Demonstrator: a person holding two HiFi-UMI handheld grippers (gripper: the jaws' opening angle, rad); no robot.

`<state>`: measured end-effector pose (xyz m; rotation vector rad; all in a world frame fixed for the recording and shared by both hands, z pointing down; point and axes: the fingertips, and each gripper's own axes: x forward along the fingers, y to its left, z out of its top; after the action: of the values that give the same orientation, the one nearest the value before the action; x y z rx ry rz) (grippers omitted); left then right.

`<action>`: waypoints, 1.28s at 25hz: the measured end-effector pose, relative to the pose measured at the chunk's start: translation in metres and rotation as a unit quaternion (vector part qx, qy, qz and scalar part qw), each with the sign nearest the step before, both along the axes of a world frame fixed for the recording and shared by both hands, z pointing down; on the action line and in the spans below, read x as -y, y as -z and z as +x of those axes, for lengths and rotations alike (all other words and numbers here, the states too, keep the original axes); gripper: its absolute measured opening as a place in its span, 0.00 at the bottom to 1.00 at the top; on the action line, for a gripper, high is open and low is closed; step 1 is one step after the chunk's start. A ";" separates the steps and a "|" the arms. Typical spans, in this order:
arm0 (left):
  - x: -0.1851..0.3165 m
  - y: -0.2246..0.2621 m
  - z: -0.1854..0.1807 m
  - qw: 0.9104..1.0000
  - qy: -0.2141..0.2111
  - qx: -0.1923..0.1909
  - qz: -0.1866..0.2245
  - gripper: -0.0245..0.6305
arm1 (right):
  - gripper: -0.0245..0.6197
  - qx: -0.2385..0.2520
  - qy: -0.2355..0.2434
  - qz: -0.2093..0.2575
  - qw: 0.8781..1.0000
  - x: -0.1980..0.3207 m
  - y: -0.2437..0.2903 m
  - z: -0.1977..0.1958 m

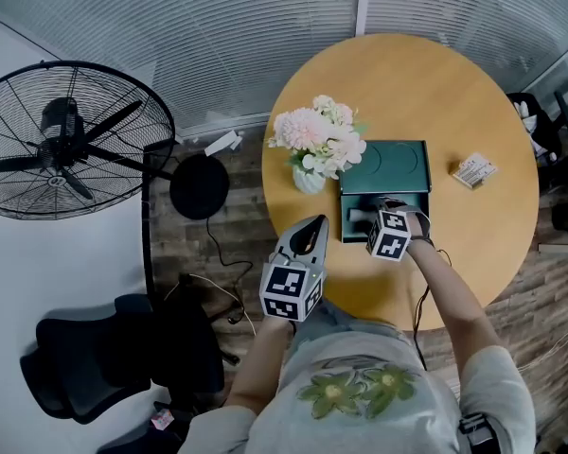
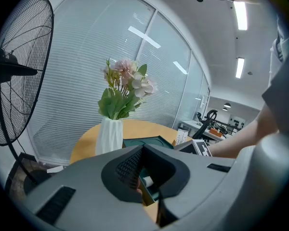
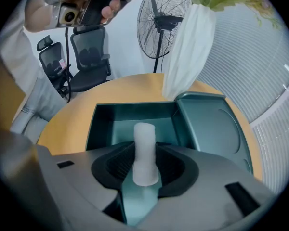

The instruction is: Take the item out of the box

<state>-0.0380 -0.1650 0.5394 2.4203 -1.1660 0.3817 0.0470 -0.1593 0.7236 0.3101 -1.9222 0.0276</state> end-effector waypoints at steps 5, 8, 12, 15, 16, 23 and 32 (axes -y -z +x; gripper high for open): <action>0.001 0.001 0.002 1.000 -0.002 0.000 0.001 0.04 | 0.26 0.001 -0.002 -0.003 1.000 -0.001 0.000 0.000; 0.001 0.001 0.002 1.000 -0.002 0.000 0.002 0.04 | 0.26 0.003 -0.002 -0.005 1.000 -0.001 0.000 0.000; 0.001 0.000 0.002 1.000 -0.001 0.000 0.002 0.04 | 0.26 0.002 -0.002 -0.007 1.000 -0.001 0.000 0.002; 0.001 0.000 0.001 1.000 0.000 0.000 0.001 0.04 | 0.26 0.002 -0.002 -0.007 1.000 -0.002 0.000 0.002; 0.001 0.000 0.001 1.000 0.000 0.001 0.001 0.04 | 0.26 0.003 -0.001 -0.007 1.000 -0.002 0.001 0.002; 0.001 0.002 0.002 1.000 0.002 0.001 0.002 0.04 | 0.26 0.007 0.004 0.001 1.000 -0.002 0.010 0.000; -0.001 0.005 0.003 1.000 0.001 0.001 0.006 0.04 | 0.26 0.023 0.000 0.016 1.000 0.002 0.029 -0.003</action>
<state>-0.0345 -0.1637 0.5341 2.4287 -1.1752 0.3764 0.0445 -0.1617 0.6943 0.3334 -1.9694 0.0044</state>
